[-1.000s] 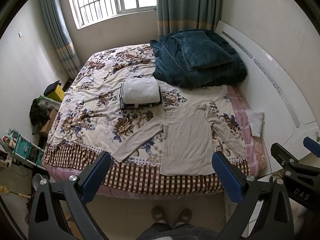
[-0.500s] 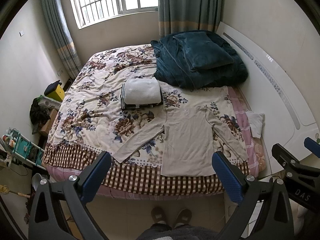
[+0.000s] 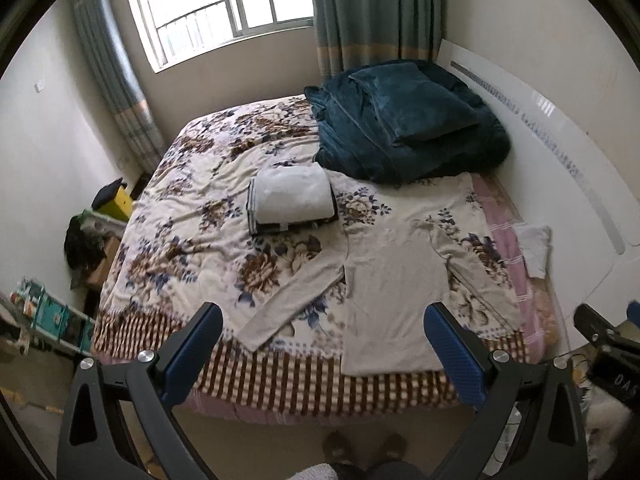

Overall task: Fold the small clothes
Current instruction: 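Lower both tools toward the beige shirt's sleeves on the bed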

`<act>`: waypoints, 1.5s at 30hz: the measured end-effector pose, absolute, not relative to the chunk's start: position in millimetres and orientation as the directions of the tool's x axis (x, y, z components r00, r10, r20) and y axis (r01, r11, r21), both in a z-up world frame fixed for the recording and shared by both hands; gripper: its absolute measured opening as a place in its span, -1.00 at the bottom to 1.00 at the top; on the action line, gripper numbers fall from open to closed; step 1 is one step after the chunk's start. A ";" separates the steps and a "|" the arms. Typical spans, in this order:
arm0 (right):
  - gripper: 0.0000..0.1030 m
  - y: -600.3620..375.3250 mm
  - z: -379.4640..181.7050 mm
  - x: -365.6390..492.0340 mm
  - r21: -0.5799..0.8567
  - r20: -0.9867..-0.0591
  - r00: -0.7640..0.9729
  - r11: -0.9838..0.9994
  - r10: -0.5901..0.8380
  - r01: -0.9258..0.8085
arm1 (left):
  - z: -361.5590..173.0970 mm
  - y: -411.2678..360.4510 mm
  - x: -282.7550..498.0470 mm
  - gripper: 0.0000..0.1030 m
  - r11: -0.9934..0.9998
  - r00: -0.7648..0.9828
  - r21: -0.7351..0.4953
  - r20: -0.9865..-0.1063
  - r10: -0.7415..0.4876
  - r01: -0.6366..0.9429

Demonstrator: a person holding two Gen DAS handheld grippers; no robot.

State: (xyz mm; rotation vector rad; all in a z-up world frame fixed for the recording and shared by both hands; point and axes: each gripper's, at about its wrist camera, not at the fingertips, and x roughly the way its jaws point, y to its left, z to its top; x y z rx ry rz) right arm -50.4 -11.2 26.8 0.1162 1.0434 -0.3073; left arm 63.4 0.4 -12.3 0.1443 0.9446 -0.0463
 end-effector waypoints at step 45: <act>-0.85 -250.4 -419.9 221.9 0.102 -0.860 0.414 0.695 -0.297 0.712 | -477.7 -86.8 328.6 0.99 0.973 0.212 0.190 -0.964 0.159 0.130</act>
